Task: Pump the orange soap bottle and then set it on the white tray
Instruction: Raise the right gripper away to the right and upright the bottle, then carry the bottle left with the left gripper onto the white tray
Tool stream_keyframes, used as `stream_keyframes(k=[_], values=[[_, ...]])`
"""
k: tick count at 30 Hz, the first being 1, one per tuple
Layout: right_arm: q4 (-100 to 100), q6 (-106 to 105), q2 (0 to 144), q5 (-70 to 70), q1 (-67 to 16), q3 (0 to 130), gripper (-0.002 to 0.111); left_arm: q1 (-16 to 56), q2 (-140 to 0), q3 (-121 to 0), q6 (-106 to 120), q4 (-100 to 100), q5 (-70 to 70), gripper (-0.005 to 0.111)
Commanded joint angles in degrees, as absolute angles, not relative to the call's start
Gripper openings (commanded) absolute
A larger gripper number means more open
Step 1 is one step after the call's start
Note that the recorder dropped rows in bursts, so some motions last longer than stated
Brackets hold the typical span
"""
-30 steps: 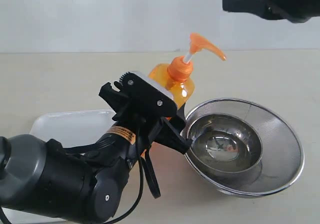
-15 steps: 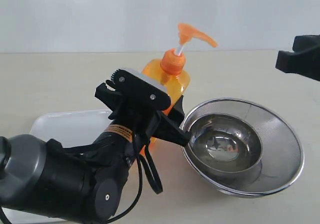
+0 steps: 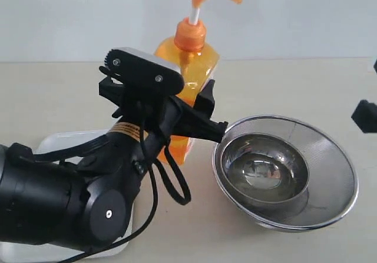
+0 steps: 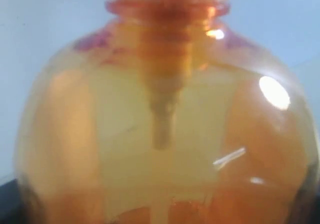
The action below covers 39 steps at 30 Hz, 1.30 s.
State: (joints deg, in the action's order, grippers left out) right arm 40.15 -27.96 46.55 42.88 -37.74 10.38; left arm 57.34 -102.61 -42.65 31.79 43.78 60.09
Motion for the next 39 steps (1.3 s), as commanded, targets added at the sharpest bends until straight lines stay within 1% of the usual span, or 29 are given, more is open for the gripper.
stream_keyframes(k=[1, 6, 13, 21, 25, 30, 39], values=[[39.9, -23.2, 46.6, 48.6, -37.8, 5.3, 0.0, 57.9, -100.8, -43.4, 31.5, 46.3, 65.3, 0.005], [39.7, -22.3, 46.6, 47.8, -37.8, 4.0, 0.0, 57.9, -99.6, -40.8, 30.1, 48.6, 70.0, 0.005], [39.0, -21.5, 46.6, 47.4, -37.8, 4.0, 0.0, 57.9, -91.7, -33.9, 28.3, 48.8, 70.0, 0.005], [39.0, -21.5, 46.6, 46.4, -37.8, 4.0, 0.0, 57.7, -83.8, -26.6, 30.6, 55.4, 70.0, 0.005], [39.0, -21.5, 46.6, 46.2, -37.8, 4.0, 0.0, 57.7, -82.3, -24.8, 33.1, 59.1, 70.0, 0.005], [39.0, -21.5, 46.6, 45.8, -37.8, 4.0, 0.0, 57.7, -82.1, -23.2, 29.2, 61.8, 70.0, 0.005], [38.1, -21.2, 46.6, 45.4, -37.8, 4.0, 0.0, 52.6, -82.1, -17.8, 18.4, 60.2, 70.0, 0.005]])
